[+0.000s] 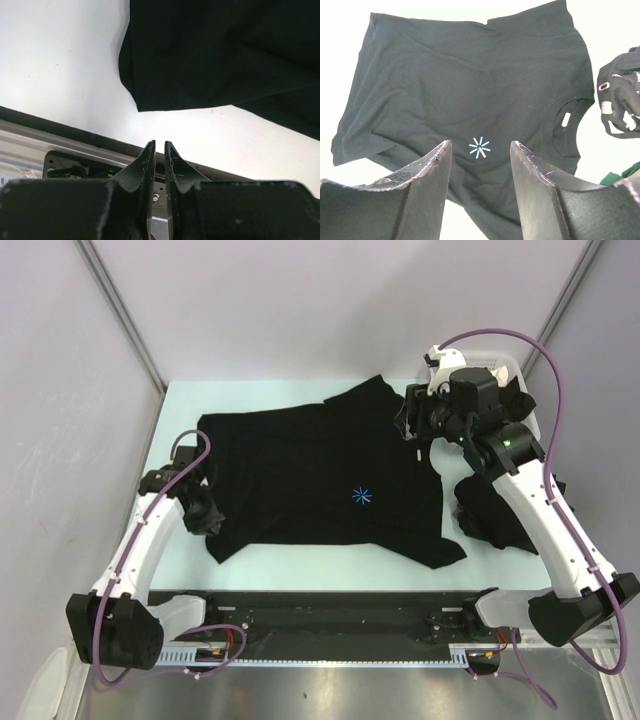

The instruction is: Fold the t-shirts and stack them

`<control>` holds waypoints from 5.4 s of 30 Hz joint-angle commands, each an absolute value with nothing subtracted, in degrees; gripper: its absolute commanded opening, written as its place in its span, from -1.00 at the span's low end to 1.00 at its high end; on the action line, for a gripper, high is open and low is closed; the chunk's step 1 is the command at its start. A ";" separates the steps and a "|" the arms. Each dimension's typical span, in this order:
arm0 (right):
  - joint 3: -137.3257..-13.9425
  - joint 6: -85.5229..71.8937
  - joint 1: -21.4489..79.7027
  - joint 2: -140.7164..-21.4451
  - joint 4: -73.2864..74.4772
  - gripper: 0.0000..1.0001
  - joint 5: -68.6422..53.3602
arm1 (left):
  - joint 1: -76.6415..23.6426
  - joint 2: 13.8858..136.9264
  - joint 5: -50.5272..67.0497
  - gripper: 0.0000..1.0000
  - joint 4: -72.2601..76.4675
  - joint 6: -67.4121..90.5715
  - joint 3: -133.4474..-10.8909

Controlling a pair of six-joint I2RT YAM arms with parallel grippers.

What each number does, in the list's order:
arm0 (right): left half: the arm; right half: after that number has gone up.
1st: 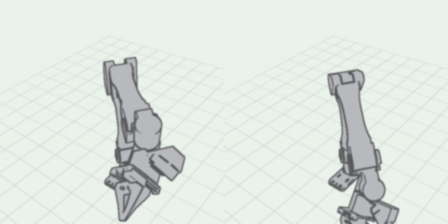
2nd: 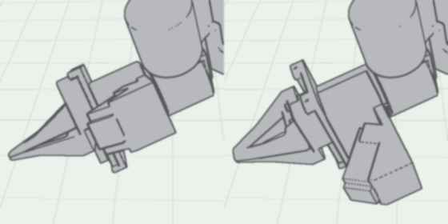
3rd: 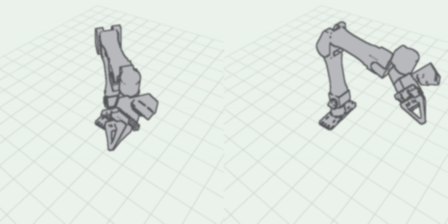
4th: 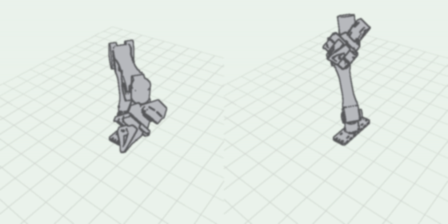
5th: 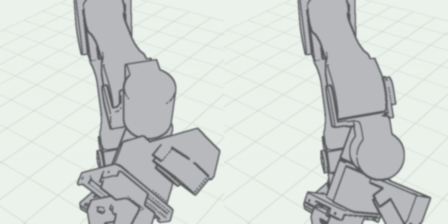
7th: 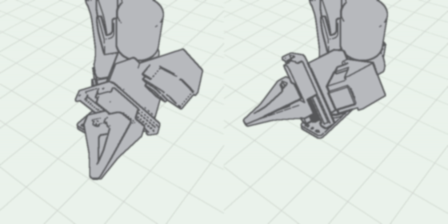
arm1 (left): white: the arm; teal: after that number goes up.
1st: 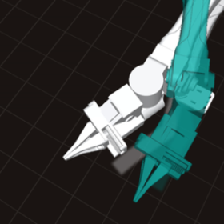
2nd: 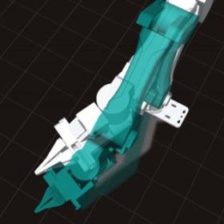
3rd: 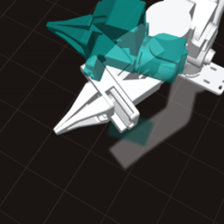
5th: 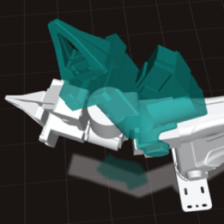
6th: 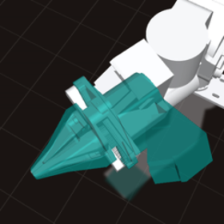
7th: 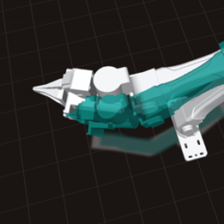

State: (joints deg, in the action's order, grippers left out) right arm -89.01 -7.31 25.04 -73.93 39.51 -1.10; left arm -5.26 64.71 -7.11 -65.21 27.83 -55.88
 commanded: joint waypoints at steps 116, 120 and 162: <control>-52.82 -24.17 29.53 -84.90 38.50 0.18 -5.98 | -16.35 68.38 0.97 -0.61 -50.45 31.38 -51.94; -52.82 -23.29 30.41 -85.08 35.96 0.17 -6.33 | -16.35 68.55 0.26 -0.61 -51.68 30.68 -52.82; -52.82 -26.53 37.97 -76.46 55.10 -1.00 -14.59 | -16.43 71.01 1.23 -0.62 -50.27 31.29 -54.93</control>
State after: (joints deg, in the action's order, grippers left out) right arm -52.80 -23.86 36.12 -77.80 48.16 -11.03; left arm -16.03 70.65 0.69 -51.48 31.05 -52.31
